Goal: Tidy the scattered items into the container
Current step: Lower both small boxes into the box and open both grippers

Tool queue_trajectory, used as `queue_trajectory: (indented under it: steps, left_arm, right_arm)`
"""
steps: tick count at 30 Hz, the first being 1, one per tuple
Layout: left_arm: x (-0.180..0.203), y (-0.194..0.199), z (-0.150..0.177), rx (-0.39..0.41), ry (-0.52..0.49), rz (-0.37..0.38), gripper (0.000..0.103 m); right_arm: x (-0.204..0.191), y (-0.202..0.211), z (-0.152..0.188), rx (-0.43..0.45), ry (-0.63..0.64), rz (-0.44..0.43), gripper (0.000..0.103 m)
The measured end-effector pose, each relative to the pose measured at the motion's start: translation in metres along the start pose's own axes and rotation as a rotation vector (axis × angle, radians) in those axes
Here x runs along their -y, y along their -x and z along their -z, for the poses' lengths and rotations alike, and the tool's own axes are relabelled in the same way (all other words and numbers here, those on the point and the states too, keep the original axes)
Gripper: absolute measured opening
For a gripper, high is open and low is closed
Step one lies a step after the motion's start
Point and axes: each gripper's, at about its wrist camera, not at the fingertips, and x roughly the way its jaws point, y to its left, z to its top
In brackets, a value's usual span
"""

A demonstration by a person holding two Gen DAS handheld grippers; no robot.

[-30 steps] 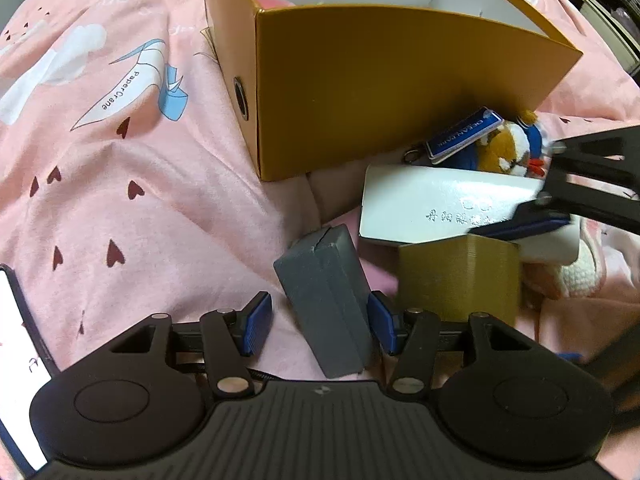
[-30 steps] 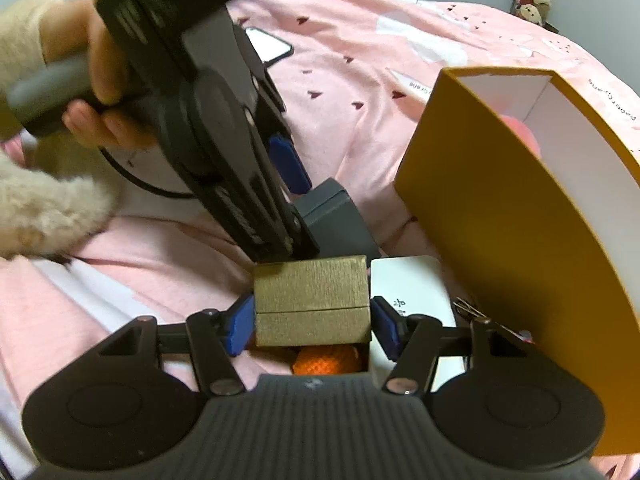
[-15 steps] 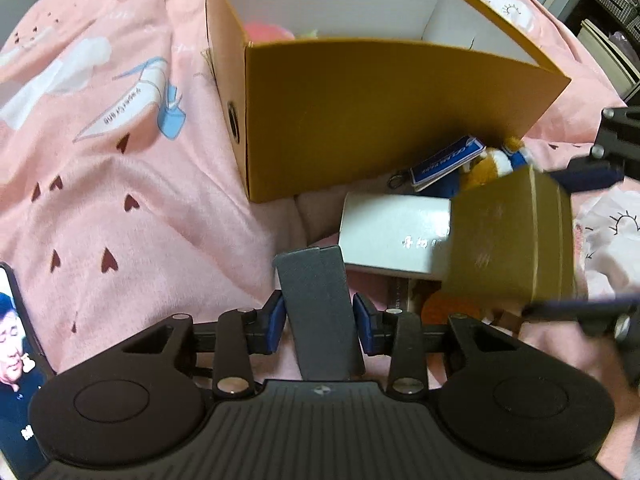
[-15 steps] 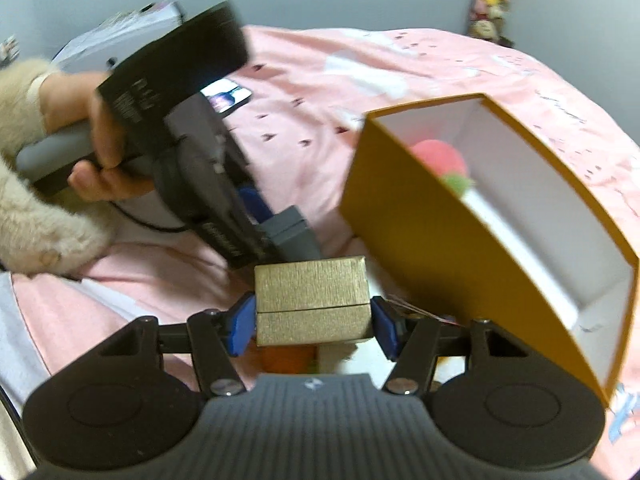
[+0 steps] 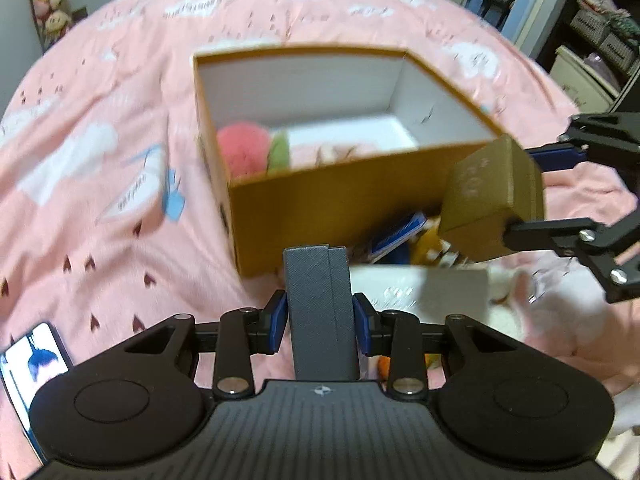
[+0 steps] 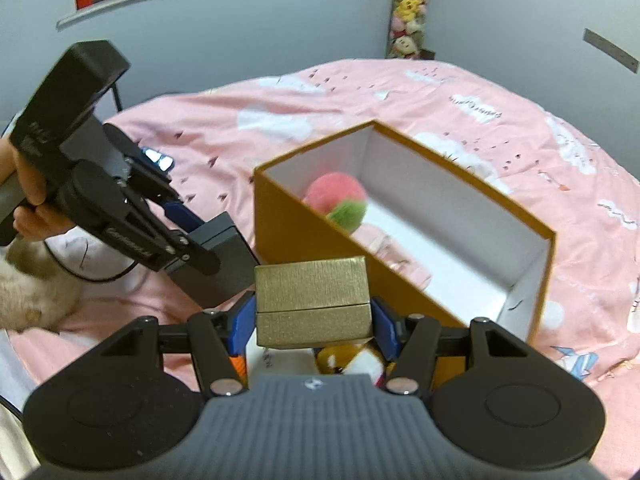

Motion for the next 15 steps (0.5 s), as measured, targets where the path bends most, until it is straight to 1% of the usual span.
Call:
queue_trajectory:
  steps: [9,12,15]
  left_arm:
    - [0.015,0.042,-0.046,0.151,-0.038,0.063,0.039]
    - [0.020,0.046,-0.065,0.203,-0.046,0.075,0.039]
    - [0.023,0.041,-0.085,0.230,-0.045,0.082,0.039]
  right_arm:
    - [0.031,0.022,-0.023,0.125,-0.096,0.039,0.062]
    - [0.044,0.023,-0.031,0.156,-0.148,0.048,0.062]
    - [0.055,0.015,-0.038,0.159,-0.204,0.055,0.062]
